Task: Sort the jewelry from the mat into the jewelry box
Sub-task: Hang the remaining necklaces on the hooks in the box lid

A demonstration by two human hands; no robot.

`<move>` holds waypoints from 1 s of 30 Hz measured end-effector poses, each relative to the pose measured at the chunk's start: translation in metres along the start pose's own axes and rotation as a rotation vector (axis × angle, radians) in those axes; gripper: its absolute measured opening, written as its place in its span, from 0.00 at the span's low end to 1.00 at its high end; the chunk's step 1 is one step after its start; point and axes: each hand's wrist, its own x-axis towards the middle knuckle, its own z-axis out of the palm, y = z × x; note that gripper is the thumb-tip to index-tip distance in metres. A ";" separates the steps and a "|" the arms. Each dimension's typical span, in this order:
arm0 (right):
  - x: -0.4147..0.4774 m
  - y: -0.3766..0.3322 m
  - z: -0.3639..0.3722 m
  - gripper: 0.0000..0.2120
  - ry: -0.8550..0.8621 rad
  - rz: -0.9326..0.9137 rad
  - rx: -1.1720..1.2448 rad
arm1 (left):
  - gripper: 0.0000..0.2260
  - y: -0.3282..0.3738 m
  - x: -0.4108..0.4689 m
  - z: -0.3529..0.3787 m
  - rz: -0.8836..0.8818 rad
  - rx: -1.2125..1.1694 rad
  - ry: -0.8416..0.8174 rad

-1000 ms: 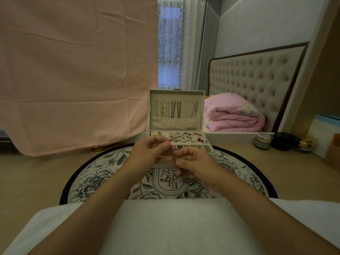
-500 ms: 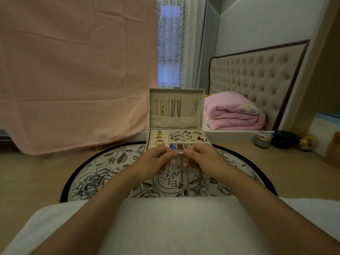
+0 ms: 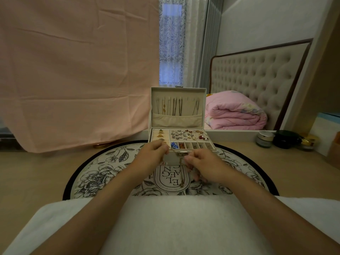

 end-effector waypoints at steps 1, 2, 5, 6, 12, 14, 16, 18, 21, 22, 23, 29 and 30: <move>-0.001 0.000 0.000 0.10 -0.021 0.000 -0.002 | 0.15 0.003 0.000 0.001 -0.015 -0.117 0.027; -0.001 0.000 0.001 0.08 -0.030 -0.002 0.008 | 0.15 0.005 0.000 0.002 -0.027 -0.244 0.050; 0.000 0.000 0.002 0.06 0.002 -0.010 0.081 | 0.14 0.009 0.000 0.002 -0.070 -0.576 0.024; 0.001 0.001 0.003 0.06 0.024 -0.017 0.096 | 0.13 0.010 -0.001 0.003 -0.085 -0.589 0.001; 0.008 0.009 0.004 0.04 0.013 -0.038 0.007 | 0.12 0.008 -0.001 0.003 -0.040 -0.342 0.115; 0.010 0.013 0.003 0.05 0.022 -0.036 -0.081 | 0.12 0.008 0.002 -0.002 -0.030 -0.311 0.169; 0.010 0.016 0.002 0.06 0.054 -0.048 -0.127 | 0.13 0.005 0.004 -0.006 0.009 -0.180 0.229; 0.010 0.019 -0.002 0.09 0.092 -0.073 -0.178 | 0.12 0.000 0.005 -0.010 0.068 0.077 0.307; 0.009 0.023 -0.007 0.12 0.102 -0.084 -0.298 | 0.10 -0.014 0.006 -0.020 0.090 0.616 0.316; 0.009 0.025 -0.008 0.12 0.106 -0.075 -0.337 | 0.10 -0.017 0.006 -0.023 0.061 0.760 0.296; 0.010 0.026 -0.008 0.13 0.109 -0.063 -0.372 | 0.10 -0.020 0.007 -0.026 0.022 0.864 0.268; 0.012 0.028 -0.008 0.16 0.085 -0.048 -0.520 | 0.09 -0.015 0.004 -0.030 -0.257 1.139 -0.059; 0.011 0.027 -0.007 0.16 0.076 -0.049 -0.533 | 0.08 -0.014 0.003 -0.027 -0.262 1.183 -0.086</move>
